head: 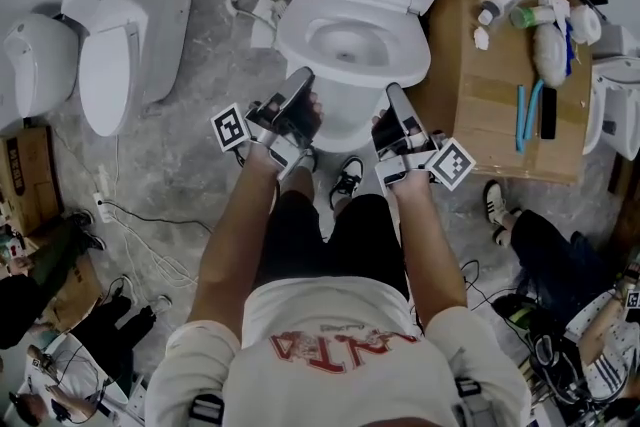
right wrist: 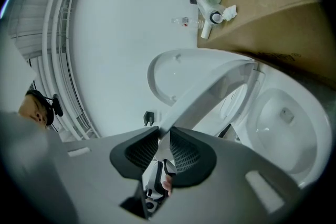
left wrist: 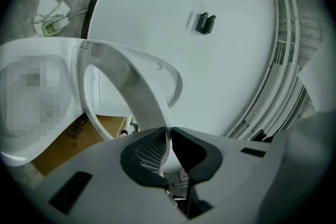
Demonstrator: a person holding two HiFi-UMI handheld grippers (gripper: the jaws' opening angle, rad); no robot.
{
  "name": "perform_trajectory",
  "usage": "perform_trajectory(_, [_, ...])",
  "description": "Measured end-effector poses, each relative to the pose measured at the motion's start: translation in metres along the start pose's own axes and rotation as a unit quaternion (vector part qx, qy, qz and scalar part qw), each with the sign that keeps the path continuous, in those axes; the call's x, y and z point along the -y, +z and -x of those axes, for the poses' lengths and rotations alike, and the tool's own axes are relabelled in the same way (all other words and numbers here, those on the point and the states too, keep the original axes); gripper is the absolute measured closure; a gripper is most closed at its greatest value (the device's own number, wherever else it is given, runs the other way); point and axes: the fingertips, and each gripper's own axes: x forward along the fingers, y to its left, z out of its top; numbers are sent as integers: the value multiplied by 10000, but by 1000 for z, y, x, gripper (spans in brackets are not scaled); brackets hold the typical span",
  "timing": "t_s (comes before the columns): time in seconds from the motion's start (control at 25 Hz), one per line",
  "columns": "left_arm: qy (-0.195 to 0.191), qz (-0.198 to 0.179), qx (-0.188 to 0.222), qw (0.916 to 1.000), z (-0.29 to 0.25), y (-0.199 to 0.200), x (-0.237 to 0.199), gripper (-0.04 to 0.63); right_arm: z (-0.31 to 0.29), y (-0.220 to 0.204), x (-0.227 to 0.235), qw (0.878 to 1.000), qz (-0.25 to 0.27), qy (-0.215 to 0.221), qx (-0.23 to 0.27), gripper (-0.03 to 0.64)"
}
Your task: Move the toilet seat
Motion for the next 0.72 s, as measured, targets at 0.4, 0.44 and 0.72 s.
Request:
perform_trajectory(0.4, [80,-276,-521,9982,-43,20,17,555,-31,33,-17,9994,68,27,347,549])
perform_trajectory(0.44, [95,-300,-563,9979,-46,22,19,555,-34,36,-18,9992,82,9,382,549])
perform_trajectory(0.72, [100,-254,-666,9974,-71,34,26,555,-52,56,-26,9980,67,-29,625,549])
